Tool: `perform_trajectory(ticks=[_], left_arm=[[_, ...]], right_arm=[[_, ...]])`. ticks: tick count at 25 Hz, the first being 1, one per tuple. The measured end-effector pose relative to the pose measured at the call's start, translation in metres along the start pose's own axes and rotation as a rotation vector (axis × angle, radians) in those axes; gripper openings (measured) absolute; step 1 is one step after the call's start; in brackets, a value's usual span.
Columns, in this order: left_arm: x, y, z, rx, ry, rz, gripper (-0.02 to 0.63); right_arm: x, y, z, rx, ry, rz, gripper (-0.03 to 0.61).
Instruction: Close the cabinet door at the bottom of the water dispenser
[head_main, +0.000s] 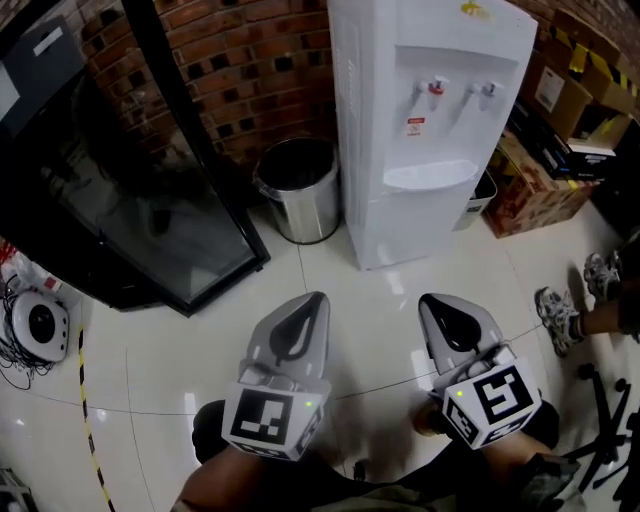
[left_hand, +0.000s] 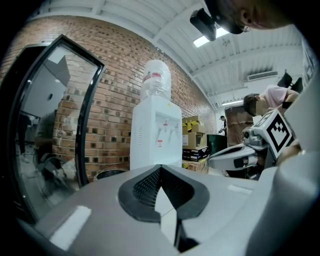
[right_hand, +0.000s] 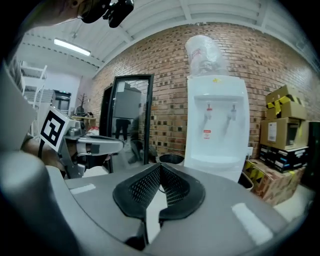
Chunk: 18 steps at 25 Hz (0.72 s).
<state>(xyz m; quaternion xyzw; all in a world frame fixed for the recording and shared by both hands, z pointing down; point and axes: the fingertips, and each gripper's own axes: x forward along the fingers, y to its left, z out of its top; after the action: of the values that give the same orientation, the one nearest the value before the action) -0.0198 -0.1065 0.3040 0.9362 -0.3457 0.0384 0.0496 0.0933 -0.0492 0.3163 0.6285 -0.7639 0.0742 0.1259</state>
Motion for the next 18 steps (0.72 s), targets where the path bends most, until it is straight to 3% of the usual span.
perform_trajectory(ticks=[6,9,14,16,18], left_arm=[[-0.010,-0.019,-0.022,0.011,0.024,-0.028,0.000],[-0.011,-0.020,-0.024,0.047,0.039,-0.019,0.000],[-0.017,-0.005,-0.027,0.023,0.056,0.055,0.000],[-0.019,-0.011,-0.012,0.032,0.053,0.045,0.000],[-0.020,-0.022,0.014,0.103,0.016,0.023,0.000]], right_arm=[[-0.018,-0.024,-0.016,0.062,-0.019,-0.108,0.000],[-0.019,-0.022,-0.018,0.064,-0.014,-0.105,0.000],[-0.016,-0.019,-0.002,0.046,-0.038,-0.083,0.000],[-0.016,-0.023,0.009,0.055,-0.059,-0.080,0.000],[-0.017,-0.024,0.017,0.080,-0.073,-0.066,0.000]])
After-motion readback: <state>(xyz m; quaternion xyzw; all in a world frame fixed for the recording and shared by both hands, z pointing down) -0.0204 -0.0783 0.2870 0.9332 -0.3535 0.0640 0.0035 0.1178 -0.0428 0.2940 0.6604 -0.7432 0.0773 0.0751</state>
